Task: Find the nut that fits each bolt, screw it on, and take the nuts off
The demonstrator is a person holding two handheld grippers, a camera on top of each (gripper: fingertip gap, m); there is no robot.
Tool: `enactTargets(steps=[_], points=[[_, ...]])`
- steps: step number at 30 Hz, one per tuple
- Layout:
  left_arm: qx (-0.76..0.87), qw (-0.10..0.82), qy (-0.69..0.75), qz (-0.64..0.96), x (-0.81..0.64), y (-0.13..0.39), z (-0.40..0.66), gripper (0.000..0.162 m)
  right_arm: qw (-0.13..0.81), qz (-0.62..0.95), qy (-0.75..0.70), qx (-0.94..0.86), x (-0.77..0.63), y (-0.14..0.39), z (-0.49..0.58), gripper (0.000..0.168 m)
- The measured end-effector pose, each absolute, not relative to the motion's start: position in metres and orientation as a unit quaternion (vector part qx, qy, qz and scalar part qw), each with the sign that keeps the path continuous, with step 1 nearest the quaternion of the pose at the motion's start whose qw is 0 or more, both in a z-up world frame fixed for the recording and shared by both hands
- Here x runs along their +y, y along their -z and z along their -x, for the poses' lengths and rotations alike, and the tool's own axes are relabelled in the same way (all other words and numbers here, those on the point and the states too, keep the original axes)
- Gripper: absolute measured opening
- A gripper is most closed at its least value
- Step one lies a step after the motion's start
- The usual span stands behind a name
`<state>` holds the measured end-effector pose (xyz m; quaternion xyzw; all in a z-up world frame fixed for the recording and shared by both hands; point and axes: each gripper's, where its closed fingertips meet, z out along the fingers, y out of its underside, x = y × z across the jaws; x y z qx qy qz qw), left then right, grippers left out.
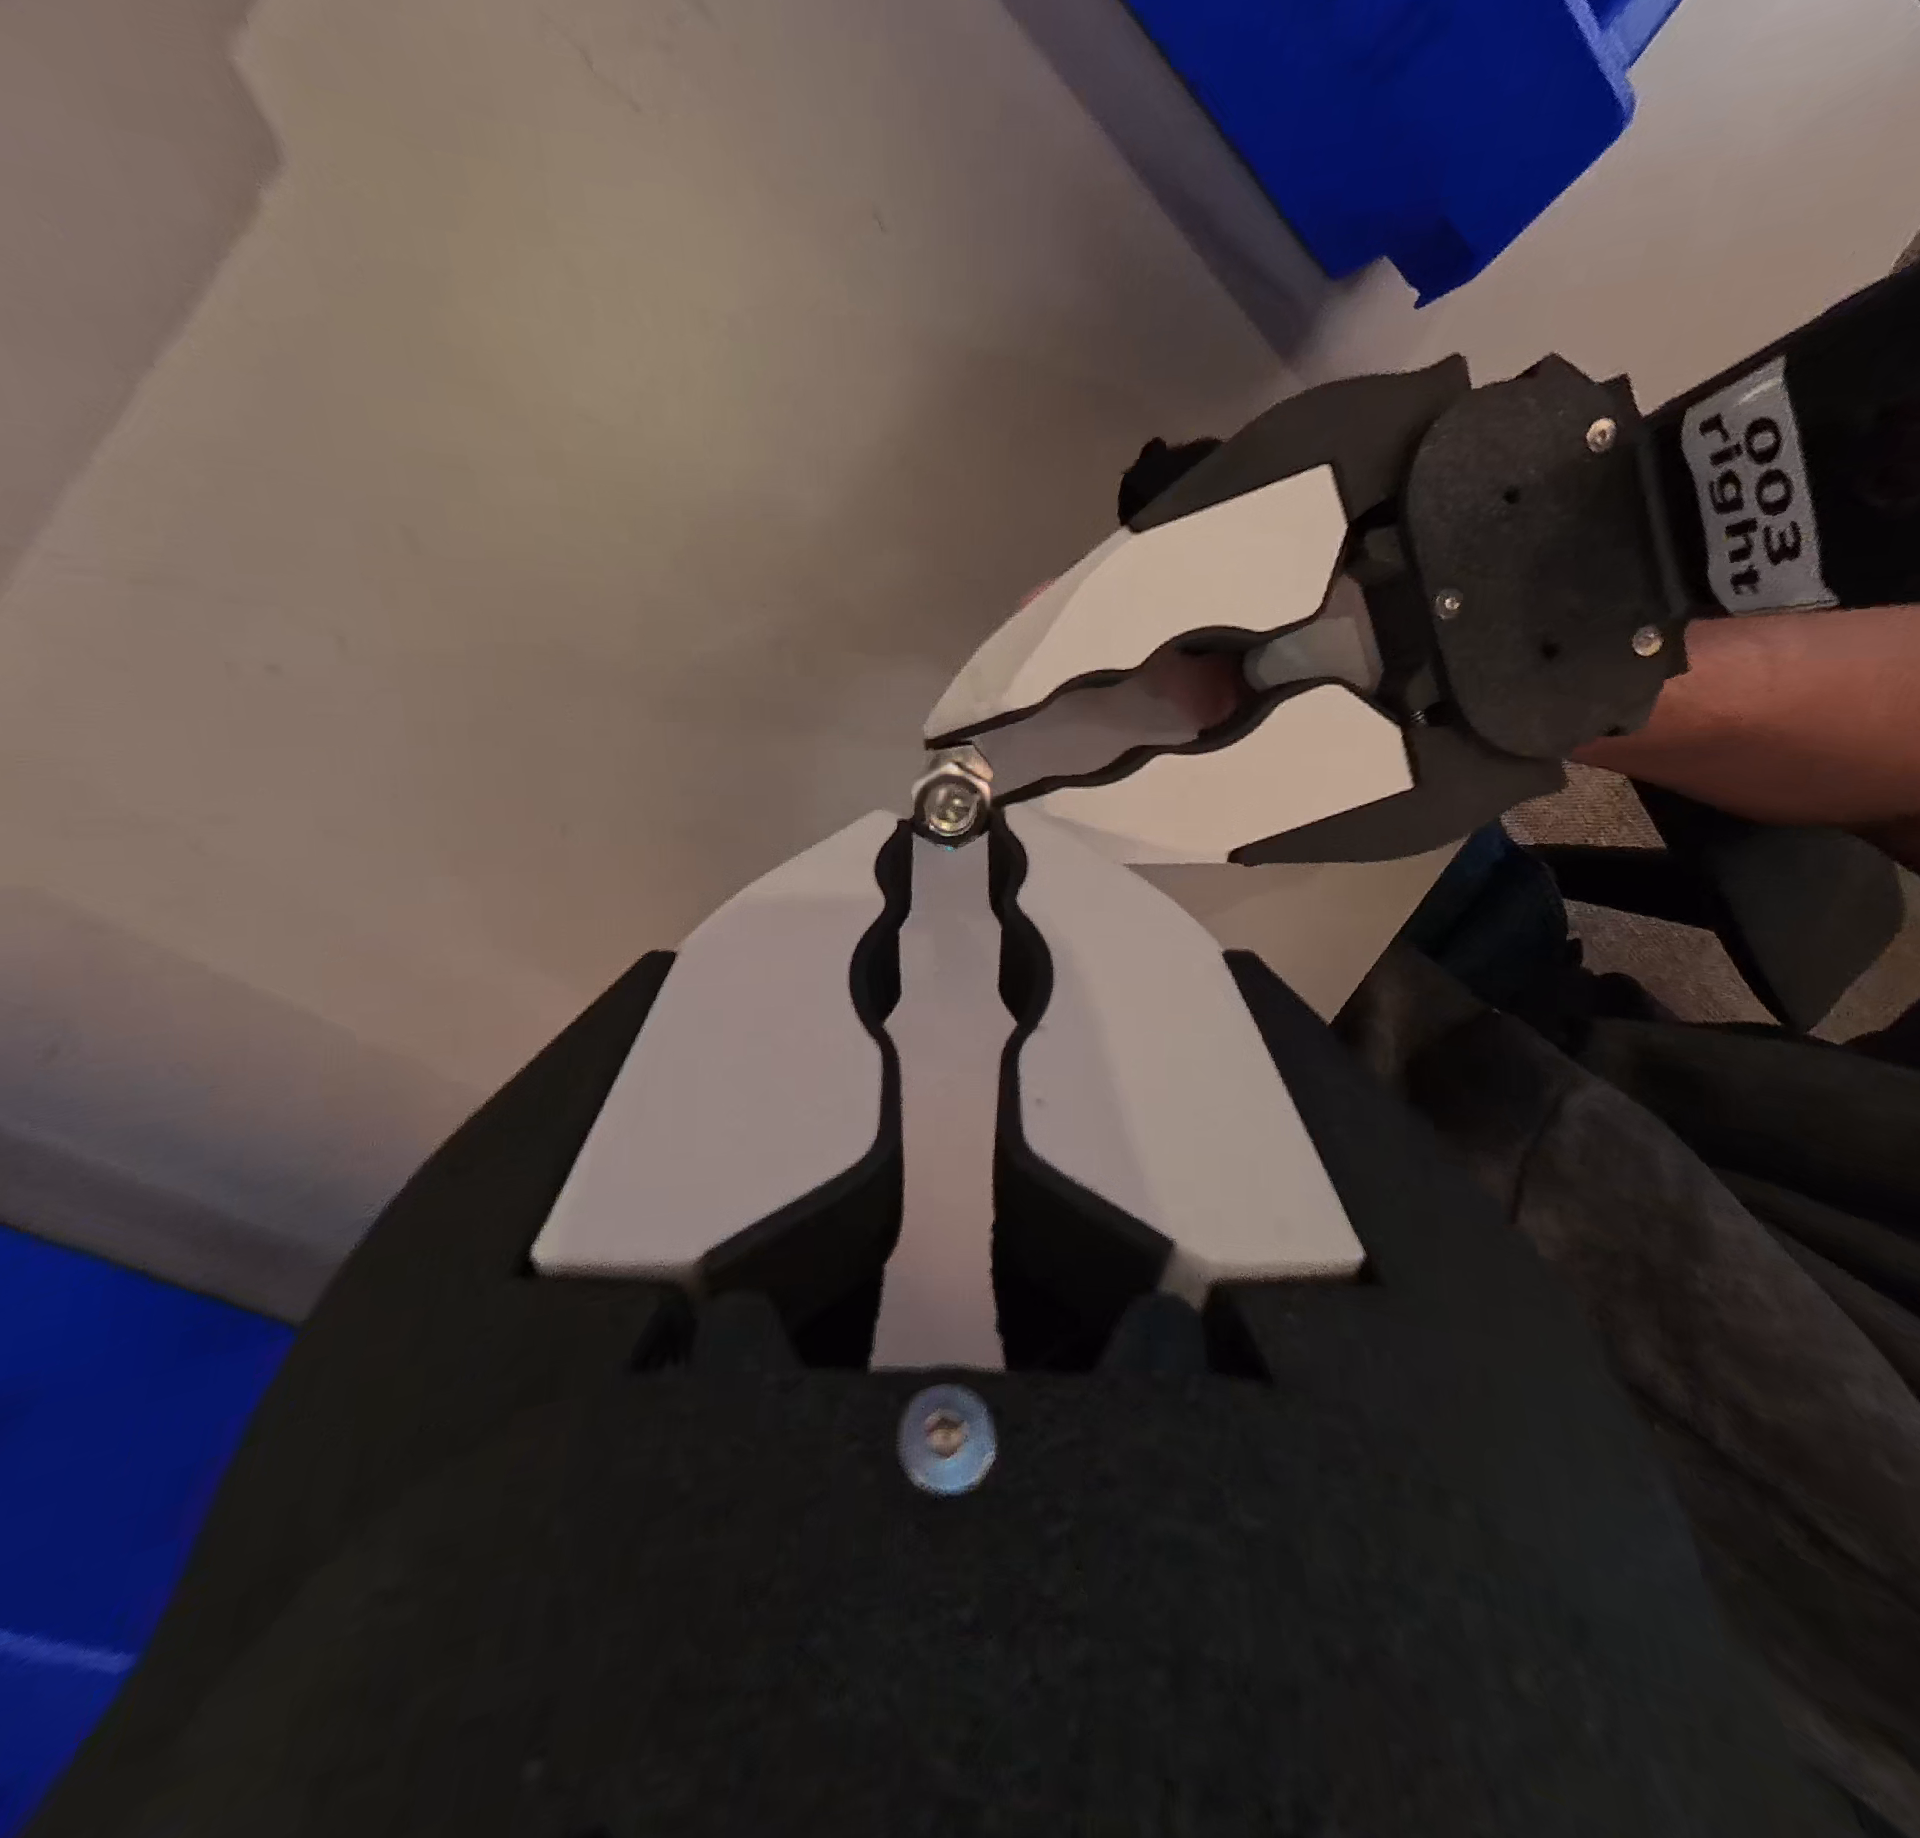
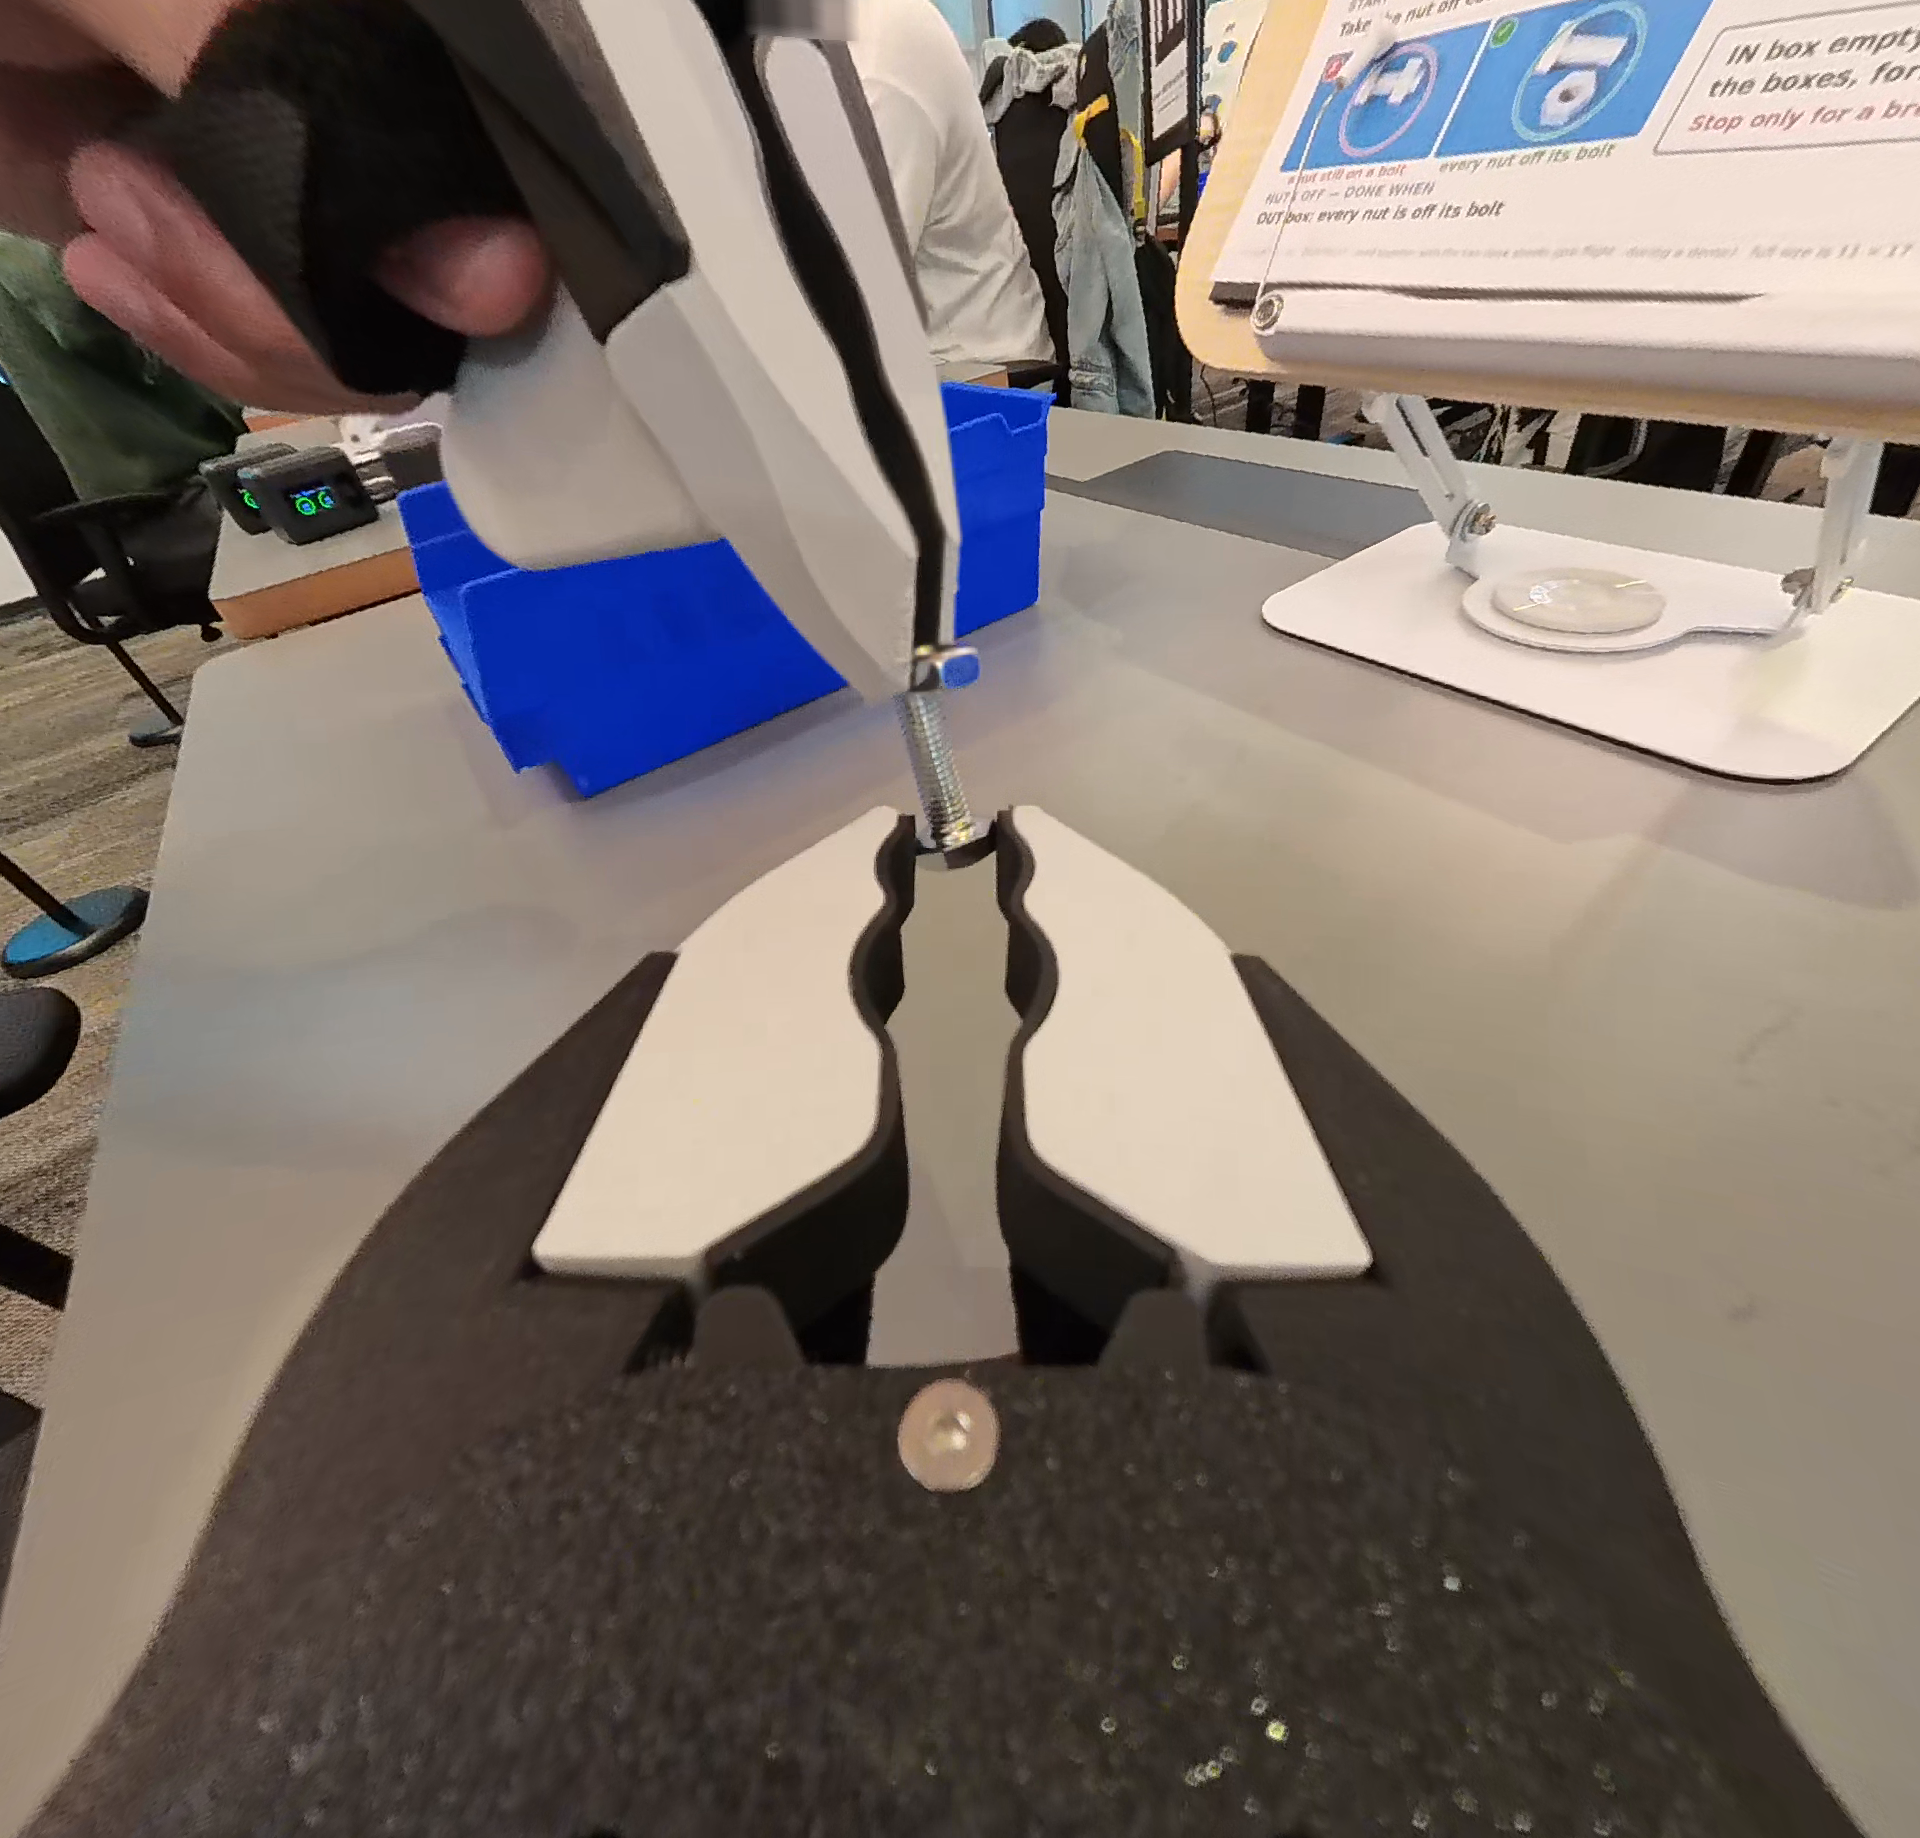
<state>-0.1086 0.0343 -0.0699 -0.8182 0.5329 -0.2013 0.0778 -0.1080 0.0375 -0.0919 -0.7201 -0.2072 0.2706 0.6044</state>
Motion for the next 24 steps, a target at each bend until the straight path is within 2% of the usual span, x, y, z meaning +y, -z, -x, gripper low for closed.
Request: enactTargets(steps=[14, 24], points=[[0.492, 0.081, 0.246, 0.831, 0.033, 0.071, 0.107, 0.014, 0.631, 0.718, -0.212, -0.204, 0.039, 0.087, 0.099, 0.014], [0.656, 0.110, 0.244, 0.705, 0.026, 0.078, 0.113, 0.013, 0.607, 0.716, -0.267, -0.219, 0.032, 0.090, 0.106, 0.014]])
